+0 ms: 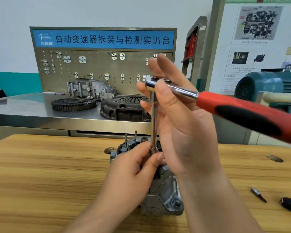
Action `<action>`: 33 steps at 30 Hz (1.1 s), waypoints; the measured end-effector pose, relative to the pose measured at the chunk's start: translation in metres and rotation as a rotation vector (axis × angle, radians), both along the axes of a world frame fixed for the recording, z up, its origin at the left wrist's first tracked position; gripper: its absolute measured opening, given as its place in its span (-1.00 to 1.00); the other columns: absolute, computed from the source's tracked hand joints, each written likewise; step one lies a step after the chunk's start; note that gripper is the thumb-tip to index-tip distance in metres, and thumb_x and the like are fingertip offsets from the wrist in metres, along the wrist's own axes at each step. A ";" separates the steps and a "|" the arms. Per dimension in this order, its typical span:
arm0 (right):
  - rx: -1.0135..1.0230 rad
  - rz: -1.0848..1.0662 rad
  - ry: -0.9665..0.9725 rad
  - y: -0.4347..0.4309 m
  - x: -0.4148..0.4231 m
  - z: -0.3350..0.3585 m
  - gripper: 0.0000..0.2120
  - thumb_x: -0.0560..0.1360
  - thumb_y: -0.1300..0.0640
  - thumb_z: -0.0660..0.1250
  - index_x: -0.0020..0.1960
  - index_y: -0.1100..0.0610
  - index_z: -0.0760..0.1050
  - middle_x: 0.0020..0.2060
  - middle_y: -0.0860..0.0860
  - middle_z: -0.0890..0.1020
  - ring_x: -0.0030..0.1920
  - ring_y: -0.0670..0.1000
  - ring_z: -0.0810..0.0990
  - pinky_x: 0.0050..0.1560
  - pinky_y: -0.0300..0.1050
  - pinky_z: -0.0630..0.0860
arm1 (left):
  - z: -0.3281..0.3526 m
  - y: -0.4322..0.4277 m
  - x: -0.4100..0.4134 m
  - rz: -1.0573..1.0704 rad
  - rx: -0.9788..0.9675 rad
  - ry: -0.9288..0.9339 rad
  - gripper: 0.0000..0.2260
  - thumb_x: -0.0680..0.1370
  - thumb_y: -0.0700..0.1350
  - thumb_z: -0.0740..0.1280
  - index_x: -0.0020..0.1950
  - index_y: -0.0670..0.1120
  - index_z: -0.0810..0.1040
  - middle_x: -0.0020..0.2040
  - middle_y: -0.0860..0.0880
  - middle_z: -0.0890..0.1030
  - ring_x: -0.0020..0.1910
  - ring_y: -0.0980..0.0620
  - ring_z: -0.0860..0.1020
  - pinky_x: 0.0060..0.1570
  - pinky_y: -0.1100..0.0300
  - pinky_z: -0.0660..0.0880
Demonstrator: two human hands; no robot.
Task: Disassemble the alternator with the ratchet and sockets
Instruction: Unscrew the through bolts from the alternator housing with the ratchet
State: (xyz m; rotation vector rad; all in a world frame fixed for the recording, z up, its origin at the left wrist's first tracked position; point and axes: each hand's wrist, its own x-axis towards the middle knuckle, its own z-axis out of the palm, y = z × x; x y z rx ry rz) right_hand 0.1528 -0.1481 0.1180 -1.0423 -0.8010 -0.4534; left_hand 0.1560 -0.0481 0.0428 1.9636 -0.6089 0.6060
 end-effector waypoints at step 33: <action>0.040 0.182 0.172 -0.001 -0.003 0.001 -0.61 0.45 -0.20 0.16 0.18 -0.10 0.52 0.07 -0.04 0.69 -0.21 0.03 0.70 -0.15 -0.16 0.58 | 0.003 0.003 0.000 -0.062 -0.035 0.027 -0.72 0.44 0.21 0.21 -0.16 0.02 0.52 -0.35 0.00 0.58 -0.32 -0.04 0.54 -0.28 -0.05 0.49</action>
